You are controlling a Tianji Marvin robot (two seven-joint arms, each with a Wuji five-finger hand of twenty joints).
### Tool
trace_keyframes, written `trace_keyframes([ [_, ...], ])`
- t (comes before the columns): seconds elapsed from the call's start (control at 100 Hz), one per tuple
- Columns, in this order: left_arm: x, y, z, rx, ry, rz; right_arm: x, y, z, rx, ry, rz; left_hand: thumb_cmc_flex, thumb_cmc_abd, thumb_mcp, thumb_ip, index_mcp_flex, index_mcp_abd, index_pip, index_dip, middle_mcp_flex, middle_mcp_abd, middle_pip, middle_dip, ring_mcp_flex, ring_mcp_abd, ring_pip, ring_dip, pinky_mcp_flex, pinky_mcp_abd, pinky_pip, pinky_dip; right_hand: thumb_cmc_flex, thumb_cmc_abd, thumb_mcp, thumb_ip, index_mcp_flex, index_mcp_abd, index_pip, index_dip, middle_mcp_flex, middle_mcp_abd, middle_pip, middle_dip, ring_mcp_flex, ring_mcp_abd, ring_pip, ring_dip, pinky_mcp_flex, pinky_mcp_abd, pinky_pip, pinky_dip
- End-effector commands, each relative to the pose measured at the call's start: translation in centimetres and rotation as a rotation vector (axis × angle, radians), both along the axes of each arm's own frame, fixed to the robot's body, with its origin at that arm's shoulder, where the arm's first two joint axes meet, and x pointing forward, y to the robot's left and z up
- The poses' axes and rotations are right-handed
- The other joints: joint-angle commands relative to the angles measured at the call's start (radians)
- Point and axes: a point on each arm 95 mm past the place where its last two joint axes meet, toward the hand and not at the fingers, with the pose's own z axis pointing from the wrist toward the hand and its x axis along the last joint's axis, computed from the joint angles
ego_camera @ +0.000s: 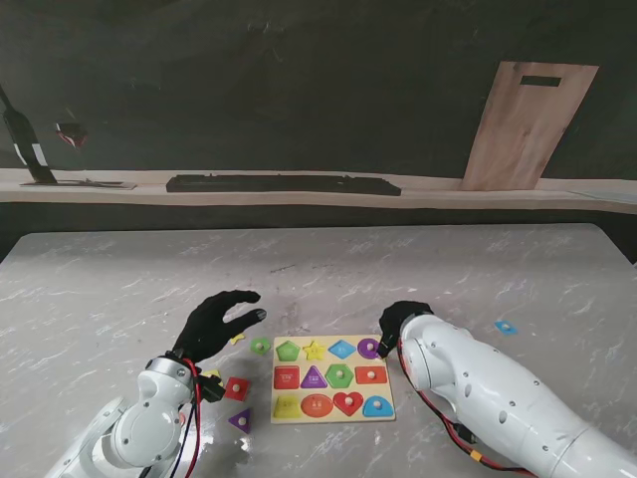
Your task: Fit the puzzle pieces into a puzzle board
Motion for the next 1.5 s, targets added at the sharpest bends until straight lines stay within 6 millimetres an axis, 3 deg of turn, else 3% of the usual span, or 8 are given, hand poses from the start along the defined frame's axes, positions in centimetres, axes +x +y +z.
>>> trace_keyframes([
  [0.0, 0.0, -0.1, 0.0, -0.006, 0.000, -0.001, -0.8, -0.6, -1.0, -0.014, 0.022, 0.004, 0.014, 0.037, -0.010, 0.022, 0.010, -0.007, -0.013, -0.005, -0.009, -0.003, -0.010, -0.009, -0.002, 0.009, -0.006, 0.003, -0.008, -0.173, -0.005, -0.009, 0.019, -0.045, 0.043, 0.039, -0.082, 0.020, -0.082, -0.041, -0.055, -0.012, -0.006, -0.008, -0.022, -0.022, -0.016, -0.010, -0.021, -0.017, -0.015, -0.012],
  [0.16, 0.0, -0.1, 0.0, -0.005, -0.001, 0.000, -1.1, -1.5, -0.5, -0.023, -0.010, 0.016, 0.014, 0.038, -0.011, 0.022, 0.011, -0.006, -0.012, -0.005, -0.009, -0.003, -0.010, -0.009, -0.002, 0.010, -0.006, 0.003, -0.009, -0.172, -0.006, -0.009, 0.094, 0.016, 0.049, 0.061, -0.185, 0.025, -0.120, -0.074, -0.154, -0.018, -0.045, -0.038, -0.093, -0.024, -0.096, -0.036, -0.081, -0.029, -0.094, -0.048],
  [0.46, 0.0, -0.1, 0.0, -0.005, 0.004, -0.003, -0.9, -6.7, 2.6, -0.083, -0.175, -0.013, 0.014, 0.038, -0.010, 0.022, 0.011, -0.007, -0.012, -0.004, -0.009, -0.004, -0.009, -0.009, -0.001, 0.010, -0.005, 0.003, -0.008, -0.173, -0.006, -0.009, 0.119, 0.128, 0.054, 0.087, -0.175, -0.004, -0.133, -0.109, -0.154, -0.020, -0.074, -0.066, -0.098, -0.013, -0.140, -0.060, -0.088, -0.034, -0.124, -0.079],
  [0.67, 0.1, -0.3, -0.2, -0.002, 0.013, -0.008, -0.2, -11.1, 4.5, -0.156, -0.198, -0.106, 0.014, 0.038, -0.011, 0.022, 0.011, -0.008, -0.011, -0.004, -0.008, -0.005, -0.008, -0.009, -0.001, 0.010, -0.005, 0.003, -0.008, -0.173, -0.005, -0.009, 0.132, 0.153, 0.017, -0.003, -0.149, -0.021, -0.076, -0.238, -0.106, -0.031, -0.089, -0.082, -0.063, -0.008, -0.137, -0.066, -0.053, -0.031, -0.096, -0.085],
  [0.85, 0.2, -0.5, -0.3, 0.002, 0.023, -0.011, 0.8, -14.8, 4.9, -0.180, -0.194, -0.178, 0.014, 0.039, -0.010, 0.022, 0.009, -0.007, -0.012, -0.004, -0.009, -0.004, -0.009, -0.009, -0.001, 0.009, -0.005, 0.003, -0.008, -0.174, -0.005, -0.009, 0.152, 0.127, 0.038, -0.019, -0.160, -0.043, -0.052, -0.274, -0.109, -0.039, -0.103, -0.088, -0.054, -0.016, -0.137, -0.068, -0.032, -0.037, -0.074, -0.078],
  [0.92, 0.3, -0.6, -0.4, 0.003, 0.027, -0.012, 1.1, -16.0, 4.9, -0.184, -0.191, -0.183, 0.014, 0.038, -0.010, 0.022, 0.011, -0.008, -0.011, -0.004, -0.009, -0.004, -0.009, -0.009, -0.001, 0.010, -0.005, 0.003, -0.009, -0.174, -0.005, -0.009, 0.147, 0.101, 0.072, 0.019, -0.177, -0.056, -0.071, -0.259, -0.139, -0.048, -0.146, -0.103, -0.066, -0.032, -0.165, -0.078, -0.030, -0.052, -0.082, -0.082],
  [0.98, 0.3, -0.6, -0.4, 0.003, 0.030, -0.013, 1.2, -16.8, 4.9, -0.190, -0.196, -0.181, 0.014, 0.038, -0.010, 0.022, 0.010, -0.007, -0.011, -0.004, -0.009, -0.004, -0.009, -0.009, -0.001, 0.010, -0.005, 0.003, -0.008, -0.174, -0.005, -0.009, 0.148, 0.059, 0.093, 0.074, -0.185, -0.062, -0.119, -0.155, -0.160, -0.061, -0.175, -0.107, -0.075, -0.047, -0.191, -0.086, -0.026, -0.064, -0.092, -0.089],
  [1.49, 0.4, -0.8, -0.5, 0.004, 0.039, -0.010, 2.3, -20.3, 3.6, -0.126, -0.164, -0.295, 0.015, 0.040, -0.010, 0.023, 0.009, -0.005, -0.013, -0.005, -0.011, -0.003, -0.010, -0.009, -0.004, 0.009, -0.006, 0.003, -0.010, -0.173, -0.006, -0.009, 0.106, -0.066, 0.123, 0.038, -0.157, -0.013, -0.121, -0.144, -0.140, -0.059, -0.100, -0.078, -0.041, -0.084, -0.110, -0.045, 0.045, -0.088, -0.056, -0.063],
])
